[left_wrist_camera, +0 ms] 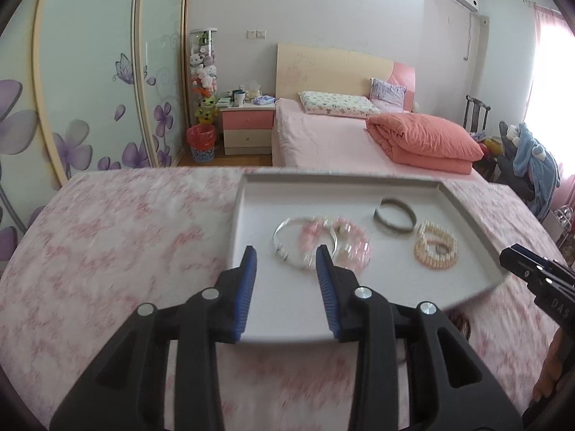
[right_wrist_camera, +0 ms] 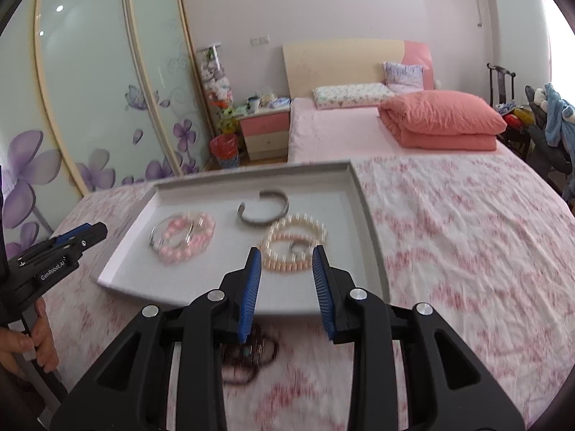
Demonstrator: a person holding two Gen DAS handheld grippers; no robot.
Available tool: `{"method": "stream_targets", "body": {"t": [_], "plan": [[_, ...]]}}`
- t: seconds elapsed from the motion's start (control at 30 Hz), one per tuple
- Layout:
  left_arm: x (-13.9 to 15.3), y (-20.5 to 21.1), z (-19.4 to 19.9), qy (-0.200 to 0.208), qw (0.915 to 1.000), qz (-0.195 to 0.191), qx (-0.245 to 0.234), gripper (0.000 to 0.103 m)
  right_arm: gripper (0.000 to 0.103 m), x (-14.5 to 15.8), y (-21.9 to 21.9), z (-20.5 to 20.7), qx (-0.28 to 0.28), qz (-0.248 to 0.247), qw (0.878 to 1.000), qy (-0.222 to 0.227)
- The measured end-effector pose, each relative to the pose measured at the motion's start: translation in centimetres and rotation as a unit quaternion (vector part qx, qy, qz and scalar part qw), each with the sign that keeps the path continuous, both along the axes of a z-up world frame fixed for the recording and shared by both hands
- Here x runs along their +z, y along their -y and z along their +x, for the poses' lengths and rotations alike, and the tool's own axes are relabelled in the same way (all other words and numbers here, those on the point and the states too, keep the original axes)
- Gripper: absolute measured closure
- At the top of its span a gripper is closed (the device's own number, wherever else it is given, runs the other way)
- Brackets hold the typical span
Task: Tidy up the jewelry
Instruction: 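Grasp the black beaded bracelet with the left tool while the right tool grasps the dark red beaded bracelet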
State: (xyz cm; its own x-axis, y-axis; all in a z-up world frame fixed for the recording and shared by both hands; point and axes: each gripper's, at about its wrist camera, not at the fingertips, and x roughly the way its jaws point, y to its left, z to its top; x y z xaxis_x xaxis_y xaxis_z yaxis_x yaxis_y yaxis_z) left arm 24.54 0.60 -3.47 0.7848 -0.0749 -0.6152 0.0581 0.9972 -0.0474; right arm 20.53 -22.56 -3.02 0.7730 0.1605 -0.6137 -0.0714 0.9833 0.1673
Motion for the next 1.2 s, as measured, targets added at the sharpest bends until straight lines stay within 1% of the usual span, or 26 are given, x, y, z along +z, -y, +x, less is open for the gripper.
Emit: {"method": "stream_targets", "body": {"t": [0.2, 0.3, 0.33, 0.37, 0.4, 0.47, 0.57, 0.63, 0.77, 0.8, 0.97, 1.0, 1.07, 1.1, 1.13, 1.2], "plan": [[-1.6, -1.2, -3.3, -0.026, 0.9996, 0.008, 0.000, 0.066, 0.072, -2.1, -0.8, -1.3, 0.020, -0.017, 0.999, -0.040], [-2.2, -1.6, -4.3, -0.034, 0.9994, 0.008, 0.000, 0.062, 0.072, -3.0, -1.4, -1.5, 0.031, -0.020, 0.998, -0.060], [-2.5, -1.8, -4.7, -0.034, 0.9994, 0.009, 0.003, 0.061, 0.071, -3.3, -1.6, -1.6, 0.034, -0.022, 0.997, -0.066], [-2.6, -1.9, -4.7, -0.034, 0.9994, 0.011, 0.005, 0.060, 0.068, -3.6, -1.9, -1.6, 0.039, -0.025, 0.996, -0.072], [-2.8, -1.9, -4.9, -0.033, 0.9993, 0.013, 0.007, 0.060, 0.063, -3.7, -2.1, -1.7, 0.042, -0.029, 0.996, -0.075], [-3.2, -2.1, -5.2, -0.036, 0.9992, 0.015, 0.011, 0.059, 0.056, -3.9, -2.6, -2.1, 0.049, -0.041, 0.995, -0.078], [-3.5, -2.4, -5.3, -0.037, 0.9991, 0.014, 0.015, 0.056, 0.049, -4.3, -3.3, -2.3, 0.061, -0.053, 0.993, -0.086], [-3.6, -2.4, -5.3, -0.035, 0.9991, 0.014, 0.018, 0.054, 0.041, -4.6, -3.7, -2.3, 0.067, -0.062, 0.992, -0.092], [-3.6, -2.5, -5.3, -0.036, 0.9991, 0.012, 0.018, 0.053, 0.035, -5.2, -4.4, -1.7, 0.072, -0.085, 0.988, -0.104], [-3.6, -2.6, -5.3, -0.036, 0.9991, 0.011, 0.019, 0.053, 0.031, -5.2, -4.5, -1.6, 0.073, -0.086, 0.988, -0.104], [-3.5, -2.4, -5.3, -0.036, 0.9990, 0.016, 0.024, 0.052, 0.030, -5.2, -4.9, -0.2, 0.078, -0.084, 0.988, -0.105], [-3.5, -2.4, -5.3, -0.035, 0.9989, 0.018, 0.024, 0.052, 0.031, -5.2, -5.0, 0.0, 0.079, -0.084, 0.988, -0.105], [-3.5, -2.2, -5.3, -0.034, 0.9988, 0.025, 0.024, 0.052, 0.050, -5.0, -5.1, 0.0, 0.082, -0.083, 0.988, -0.099], [-3.5, -2.0, -5.4, -0.034, 0.9988, 0.029, 0.023, 0.052, 0.066, -4.9, -5.2, -0.1, 0.081, -0.084, 0.989, -0.096], [-3.4, -1.9, -5.4, -0.033, 0.9987, 0.031, 0.022, 0.051, 0.077, -4.9, -5.2, -0.1, 0.080, -0.083, 0.989, -0.095], [-3.5, -1.8, -5.4, -0.033, 0.9986, 0.035, 0.022, 0.049, 0.087, -4.9, -4.9, -0.5, 0.076, -0.082, 0.989, -0.094]]}}
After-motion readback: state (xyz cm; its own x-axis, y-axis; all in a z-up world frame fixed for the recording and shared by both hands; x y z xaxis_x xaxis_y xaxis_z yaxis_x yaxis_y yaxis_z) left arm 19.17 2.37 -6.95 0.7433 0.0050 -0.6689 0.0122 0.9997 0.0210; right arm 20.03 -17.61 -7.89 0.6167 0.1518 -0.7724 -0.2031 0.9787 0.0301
